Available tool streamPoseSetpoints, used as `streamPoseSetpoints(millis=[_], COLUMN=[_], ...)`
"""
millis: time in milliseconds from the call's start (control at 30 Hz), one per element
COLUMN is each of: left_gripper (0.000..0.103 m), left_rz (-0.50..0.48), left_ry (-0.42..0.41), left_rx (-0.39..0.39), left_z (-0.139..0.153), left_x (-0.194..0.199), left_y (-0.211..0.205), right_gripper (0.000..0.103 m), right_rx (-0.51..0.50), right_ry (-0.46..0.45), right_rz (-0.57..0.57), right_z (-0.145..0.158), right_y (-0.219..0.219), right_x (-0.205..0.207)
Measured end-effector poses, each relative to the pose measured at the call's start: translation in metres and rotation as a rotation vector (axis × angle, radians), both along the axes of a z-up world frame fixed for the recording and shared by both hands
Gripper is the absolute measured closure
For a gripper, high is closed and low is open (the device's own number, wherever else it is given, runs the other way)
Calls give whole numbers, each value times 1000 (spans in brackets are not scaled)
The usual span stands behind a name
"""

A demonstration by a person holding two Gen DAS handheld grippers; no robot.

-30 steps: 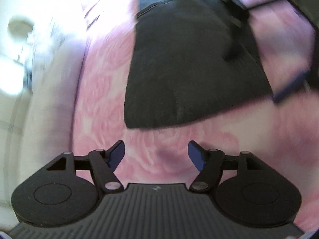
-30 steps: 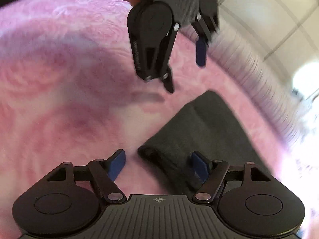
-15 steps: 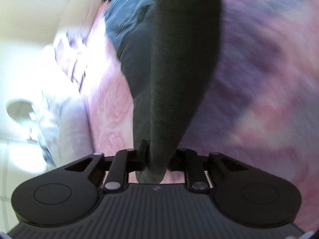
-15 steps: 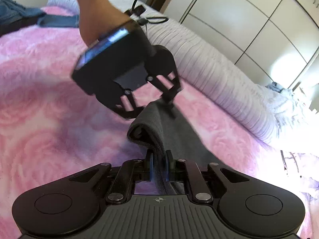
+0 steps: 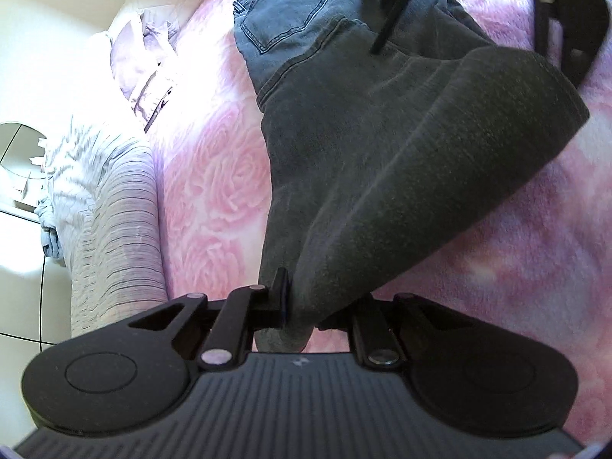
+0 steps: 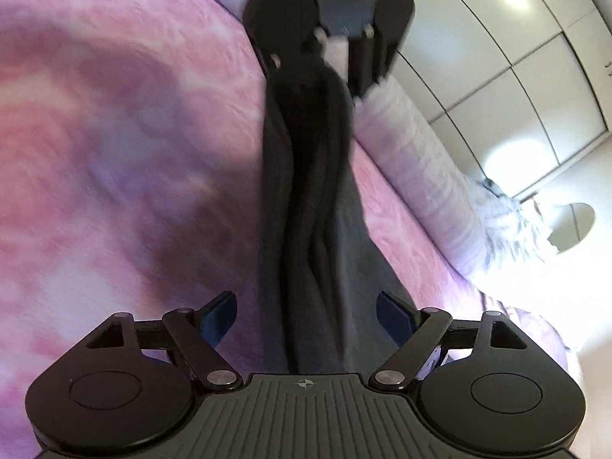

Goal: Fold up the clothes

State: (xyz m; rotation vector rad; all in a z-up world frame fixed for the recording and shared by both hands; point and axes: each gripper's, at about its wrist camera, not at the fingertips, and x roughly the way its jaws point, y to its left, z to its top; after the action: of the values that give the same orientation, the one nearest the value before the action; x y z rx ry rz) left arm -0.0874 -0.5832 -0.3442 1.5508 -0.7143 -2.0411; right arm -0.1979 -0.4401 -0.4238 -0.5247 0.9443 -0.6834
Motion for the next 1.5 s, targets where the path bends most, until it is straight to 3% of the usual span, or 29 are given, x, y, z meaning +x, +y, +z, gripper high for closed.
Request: streamPoseSetpoints(millis=[33,67,133,300,467,600,767,900,1033,1100,1200,1267,1367,1500], left_gripper=[93,93,93,93,93,93,92,84,65,64,62,62,62,62], left_rz=[2,5,11,41,119,165,158,185,208,238,341,391,433,466], left_ry=[0,0,6,-5,-53,-71,-87,-30,100,192,342,354,323,265], left_rx=[-5,-10,-22,-10,102,210,291,283,257,255,311,360,425,490], left_z=[2,4,11,38,83,136,190,218,225,228,221,200,163,116], left_x=[0,0,1,16,43,42,-5,-70,-135,-161,-182,-192,-206,-216], left_y=[3,5,9,41,100,121,89,30,-39,-73,-112,-128,-139,-142], right_gripper=[72,84,92,94,94,94,94,94,94,94,94,94,82,62], right_rx=[25,64,101,167,316,459,602,722,857,914,1047,1139,1299,1300], right_ry=[-4,-8,-12,-69,-187,-309,-479,-626,-805,-881,-1015,-1105,-1207,-1289], right_rz=[-14,-25,-29,-45,-19,24,-23,-114,-258,-344,-534,-668,-821,-845], right_z=[3,7,17,52,95,129,170,191,182,168,121,87,48,60], right_y=[-6,-11,-12,8,59,95,85,25,-59,-92,-124,-144,-158,-155], right_x=[0,1,3,5,5,-5,-37,-84,-141,-171,-215,-245,-276,-298])
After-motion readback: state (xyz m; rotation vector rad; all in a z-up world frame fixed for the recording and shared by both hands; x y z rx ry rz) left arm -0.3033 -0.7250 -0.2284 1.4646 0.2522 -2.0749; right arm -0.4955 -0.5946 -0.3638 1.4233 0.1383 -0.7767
